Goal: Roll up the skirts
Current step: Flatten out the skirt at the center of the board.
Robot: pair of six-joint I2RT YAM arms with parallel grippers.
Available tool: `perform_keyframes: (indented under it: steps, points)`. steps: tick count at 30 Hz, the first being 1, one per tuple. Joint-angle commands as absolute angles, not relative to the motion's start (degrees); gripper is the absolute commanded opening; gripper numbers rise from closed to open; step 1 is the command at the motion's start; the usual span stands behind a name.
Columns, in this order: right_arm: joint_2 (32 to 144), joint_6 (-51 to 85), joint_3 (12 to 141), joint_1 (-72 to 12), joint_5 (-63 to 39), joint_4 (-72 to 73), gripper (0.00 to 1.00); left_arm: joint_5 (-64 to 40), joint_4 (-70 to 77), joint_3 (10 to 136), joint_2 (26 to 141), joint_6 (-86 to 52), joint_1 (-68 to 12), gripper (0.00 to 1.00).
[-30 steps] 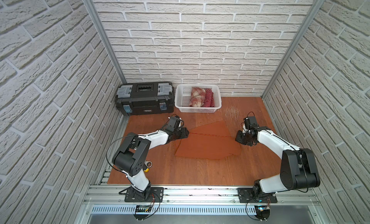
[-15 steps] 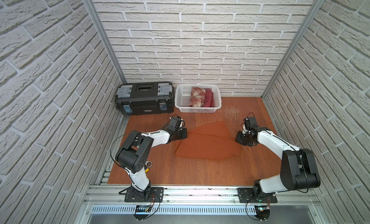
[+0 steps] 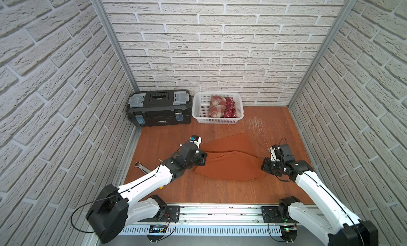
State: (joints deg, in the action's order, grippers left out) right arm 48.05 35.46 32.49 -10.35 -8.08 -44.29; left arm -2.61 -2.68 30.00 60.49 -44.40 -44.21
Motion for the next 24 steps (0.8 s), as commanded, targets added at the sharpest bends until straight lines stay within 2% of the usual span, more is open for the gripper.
perform_keyframes:
  steps: [1,5,8,9,14,15,16,17,20,22,24]
  points:
    - [41.0,40.5,29.3,-13.5,-9.5,-52.2,0.03,5.8,-8.4,24.3,52.1,-51.0,-50.2,0.0]
    - [31.5,45.4,26.2,-17.6,-9.9,-55.5,0.06,14.7,-16.2,19.3,38.0,-58.9,-61.0,0.0]
    - [27.0,46.8,25.0,-19.2,-10.8,-58.8,0.15,20.9,-21.9,17.5,28.6,-63.1,-68.8,0.0]
    - [25.5,47.1,24.7,-19.5,-11.8,-59.8,0.14,22.4,-22.8,17.0,25.9,-64.2,-71.1,0.0]
    - [15.5,48.9,23.4,-20.4,-18.2,-65.6,0.19,27.4,-25.0,16.4,20.9,-66.5,-78.7,0.03]
    - [13.4,48.9,23.1,-20.4,-19.8,-67.2,0.18,27.6,-25.1,16.9,21.4,-65.9,-79.5,0.1]
    - [11.4,48.9,23.2,-20.5,-20.7,-68.8,0.18,27.7,-25.2,17.5,22.0,-65.4,-80.0,0.23]
    - [9.3,49.1,23.6,-20.5,-20.8,-71.1,0.19,28.2,-25.7,18.2,23.2,-65.2,-80.4,0.4]
    - [5.0,49.3,25.7,-20.5,-19.7,-75.1,0.26,29.8,-25.9,20.8,26.7,-63.8,-80.6,0.5]
    - [4.9,49.9,27.3,-20.5,-19.4,-74.6,0.26,32.4,-27.3,23.9,28.7,-62.0,-80.7,0.58]
    - [7.0,51.3,27.8,-20.5,-19.7,-69.8,0.26,37.1,-29.8,27.1,30.0,-61.4,-80.6,0.58]
